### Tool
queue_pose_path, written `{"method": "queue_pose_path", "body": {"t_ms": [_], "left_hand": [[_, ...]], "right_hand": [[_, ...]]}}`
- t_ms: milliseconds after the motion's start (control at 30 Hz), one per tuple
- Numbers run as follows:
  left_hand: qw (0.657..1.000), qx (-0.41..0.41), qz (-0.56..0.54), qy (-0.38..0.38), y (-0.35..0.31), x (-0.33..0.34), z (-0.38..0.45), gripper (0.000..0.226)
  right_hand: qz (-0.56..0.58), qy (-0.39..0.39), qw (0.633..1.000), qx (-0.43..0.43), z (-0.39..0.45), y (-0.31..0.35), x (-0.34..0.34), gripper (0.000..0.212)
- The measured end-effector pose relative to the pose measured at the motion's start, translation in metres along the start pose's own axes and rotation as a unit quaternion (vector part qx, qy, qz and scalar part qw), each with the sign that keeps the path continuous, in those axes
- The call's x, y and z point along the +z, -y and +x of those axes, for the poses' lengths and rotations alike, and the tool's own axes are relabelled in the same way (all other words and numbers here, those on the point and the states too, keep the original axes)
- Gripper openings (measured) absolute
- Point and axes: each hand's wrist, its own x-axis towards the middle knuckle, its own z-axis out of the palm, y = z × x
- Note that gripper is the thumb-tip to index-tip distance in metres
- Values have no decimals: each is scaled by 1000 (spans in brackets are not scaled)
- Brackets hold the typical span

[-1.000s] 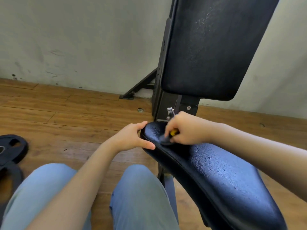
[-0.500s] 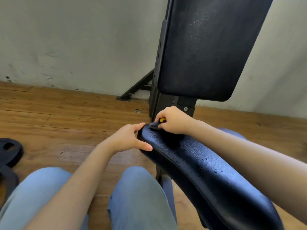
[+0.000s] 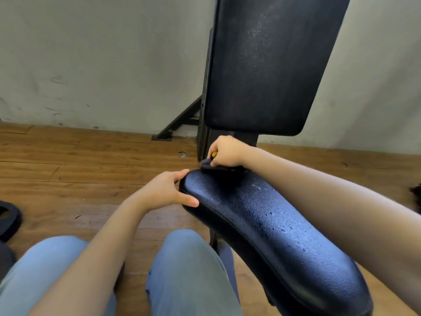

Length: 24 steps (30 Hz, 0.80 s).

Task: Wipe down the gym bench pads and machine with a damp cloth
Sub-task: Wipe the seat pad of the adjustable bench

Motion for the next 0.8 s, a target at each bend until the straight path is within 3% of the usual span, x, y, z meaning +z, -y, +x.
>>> {"method": "queue_pose_path", "body": {"t_ms": [167, 267, 367, 533, 700, 800], "left_hand": [[1000, 3, 3, -4, 3, 1, 1, 103], [1000, 9, 12, -1, 3, 0, 2, 102], [1000, 7, 14, 0, 2, 0, 2, 101], [1000, 1, 8, -5, 1, 2, -1, 102], [1000, -2, 2, -6, 0, 2, -5, 108], [1000, -5, -4, -5, 0, 2, -5, 109]], "right_hand": [[-49, 42, 997, -44, -57, 5, -4, 15], [-87, 121, 986, -77, -108, 11, -20, 5], [-62, 179, 980, -62, -106, 10, -38, 10], [-26, 9, 997, -75, -56, 6, -19, 23], [55, -44, 993, -99, -113, 2, 13, 22], [74, -12, 989, -131, -167, -9, 3, 23]]}}
